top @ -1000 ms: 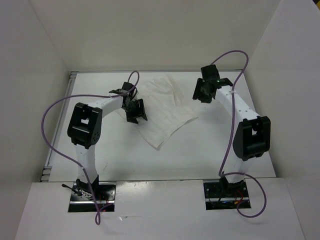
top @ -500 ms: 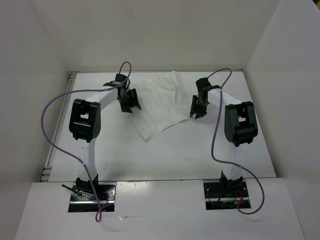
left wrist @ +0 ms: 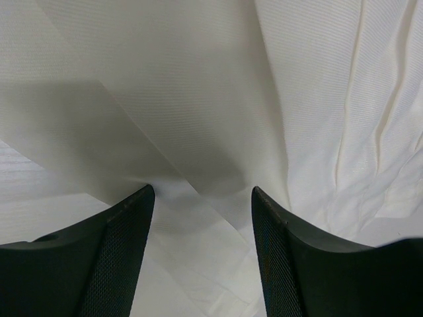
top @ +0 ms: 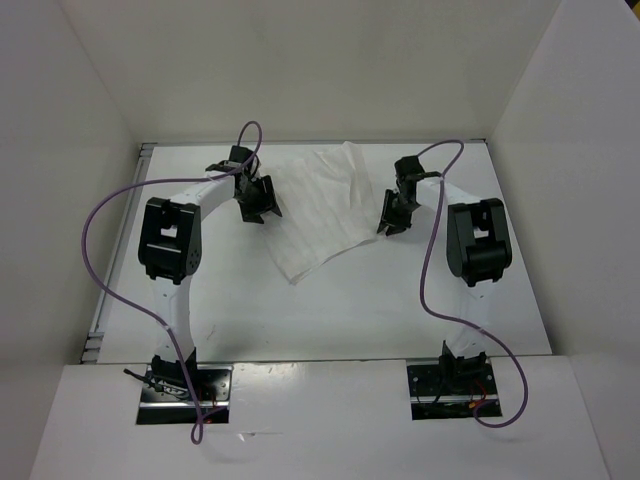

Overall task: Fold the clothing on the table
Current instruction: Move the skirt to the center of the board, then flatten the skirt out

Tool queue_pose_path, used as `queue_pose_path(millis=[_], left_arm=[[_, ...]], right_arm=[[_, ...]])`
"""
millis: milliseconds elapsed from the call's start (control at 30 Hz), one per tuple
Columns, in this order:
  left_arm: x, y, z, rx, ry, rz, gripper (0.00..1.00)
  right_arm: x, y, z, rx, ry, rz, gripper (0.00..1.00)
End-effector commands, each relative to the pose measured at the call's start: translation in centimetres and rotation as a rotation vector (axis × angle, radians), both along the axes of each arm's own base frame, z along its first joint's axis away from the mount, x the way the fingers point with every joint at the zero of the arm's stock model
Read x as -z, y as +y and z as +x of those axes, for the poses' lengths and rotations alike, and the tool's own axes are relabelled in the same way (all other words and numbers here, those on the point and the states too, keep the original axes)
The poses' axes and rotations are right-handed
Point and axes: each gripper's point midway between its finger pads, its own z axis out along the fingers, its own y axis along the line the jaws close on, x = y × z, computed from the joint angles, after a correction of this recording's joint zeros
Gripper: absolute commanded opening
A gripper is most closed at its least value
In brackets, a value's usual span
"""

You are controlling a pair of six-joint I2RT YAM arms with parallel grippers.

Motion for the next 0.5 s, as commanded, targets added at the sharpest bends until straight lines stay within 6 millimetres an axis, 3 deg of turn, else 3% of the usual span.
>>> queue_pose_path(millis=[0,67,167,200,233,267,300,367,400,433,467], left_arm=[[-0.2,-0.1,0.5,0.018,-0.015,-0.009,0.68],[0.5,-0.1,-0.2,0.029,0.007,-0.009,0.68],[-0.4,-0.1,-1.4,0.036,-0.001,-0.023,0.72],[-0.8,0.1,-2.0,0.044,-0.004,-0.02,0.76],[-3.0,0.1,-2.3,0.044,-0.055,-0.028,0.8],[-3.6,0.2,-2.9,0.035,-0.065,-0.035,0.82],[-4.1,0.2,-5.1,0.02,-0.056,-0.027,0.84],[-4.3,0.0,-7.3,0.006,-0.044,-0.031,0.86],[-5.4,-0.1,-8.6,-0.001,-0.057,-0.044,0.86],[-3.6,-0.1,-10.9,-0.005,-0.004,-0.041,0.81],[-3.3,-0.2,-12.1,-0.029,0.026,-0.062,0.79]], right_arm=[[0.4,0.6,2.2,-0.013,-0.049,0.042,0.35],[0.8,0.6,2.1,-0.012,-0.039,0.04,0.3],[1.8,0.5,0.9,0.005,0.01,0.039,0.01],[1.6,0.4,0.8,0.017,0.01,0.033,0.01],[1.4,0.3,0.5,0.017,0.008,0.034,0.01],[1.2,0.1,0.4,0.021,0.004,0.024,0.01],[0.6,0.0,0.3,0.037,-0.007,0.021,0.01],[-0.2,0.2,-0.6,0.04,-0.002,0.041,0.01],[-0.4,0.7,-1.2,0.038,0.012,0.051,0.01],[-0.6,0.8,-1.6,0.046,0.017,0.064,0.01],[-0.4,0.8,-2.6,0.043,0.041,0.069,0.01]])
